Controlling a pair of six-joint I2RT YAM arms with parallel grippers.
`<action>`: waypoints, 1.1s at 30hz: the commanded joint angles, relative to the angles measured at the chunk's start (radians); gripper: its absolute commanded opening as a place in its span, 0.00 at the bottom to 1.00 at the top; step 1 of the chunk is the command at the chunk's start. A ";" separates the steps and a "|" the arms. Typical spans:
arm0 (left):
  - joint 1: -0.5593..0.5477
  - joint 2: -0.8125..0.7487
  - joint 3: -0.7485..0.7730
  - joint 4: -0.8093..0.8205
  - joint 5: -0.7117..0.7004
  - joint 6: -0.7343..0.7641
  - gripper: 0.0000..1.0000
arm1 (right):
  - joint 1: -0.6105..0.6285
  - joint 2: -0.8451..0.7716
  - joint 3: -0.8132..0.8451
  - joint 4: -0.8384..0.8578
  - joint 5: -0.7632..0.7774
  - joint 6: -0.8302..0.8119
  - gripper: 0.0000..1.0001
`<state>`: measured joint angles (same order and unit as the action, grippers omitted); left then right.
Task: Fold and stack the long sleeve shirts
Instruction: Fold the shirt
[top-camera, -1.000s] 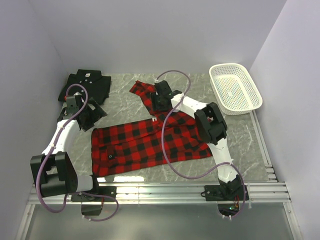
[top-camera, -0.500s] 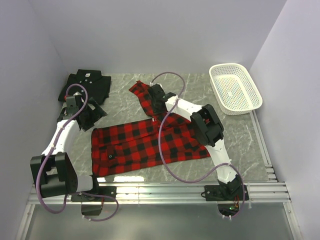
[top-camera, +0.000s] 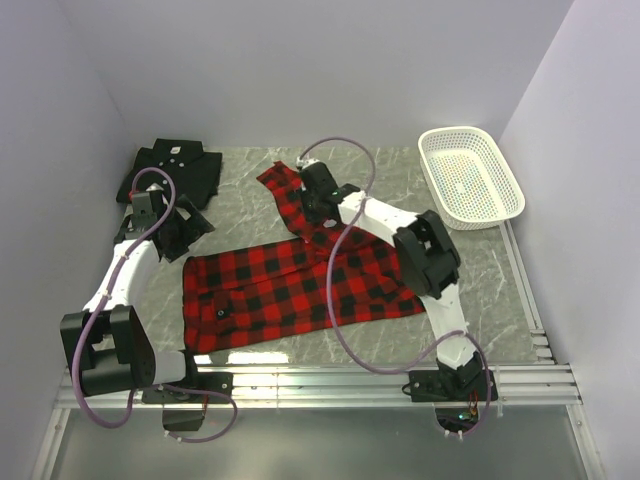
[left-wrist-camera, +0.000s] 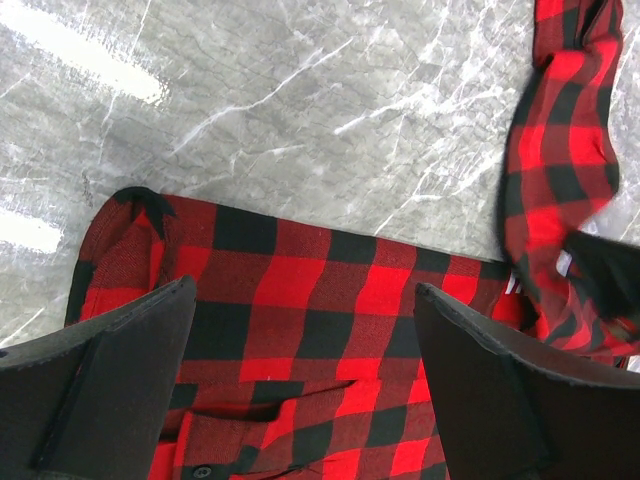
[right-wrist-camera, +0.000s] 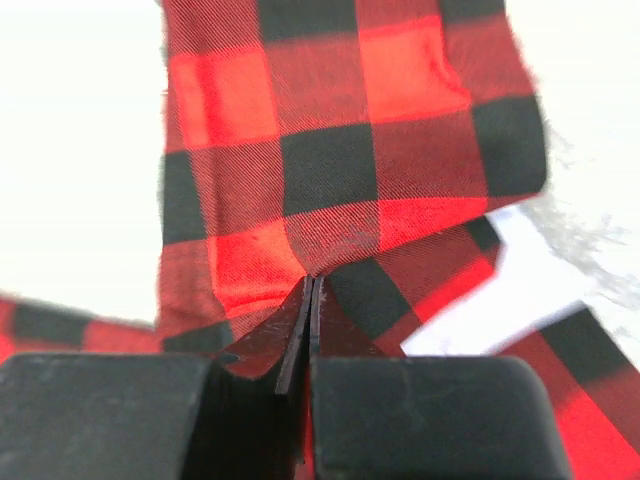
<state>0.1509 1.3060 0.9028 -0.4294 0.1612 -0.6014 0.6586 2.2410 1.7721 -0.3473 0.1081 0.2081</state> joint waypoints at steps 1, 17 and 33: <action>0.001 -0.030 -0.001 0.023 0.017 0.020 0.97 | 0.004 -0.234 -0.049 0.132 -0.035 -0.042 0.00; -0.005 -0.043 -0.012 0.040 0.054 0.018 0.96 | 0.024 -0.810 -0.785 0.045 -0.249 0.042 0.10; -0.422 0.260 0.339 -0.057 -0.133 -0.046 0.91 | 0.012 -1.127 -0.931 -0.027 0.034 0.092 0.79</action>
<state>-0.2100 1.4738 1.1084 -0.4728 0.1127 -0.6075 0.6762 1.1446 0.8246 -0.4068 0.0242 0.2722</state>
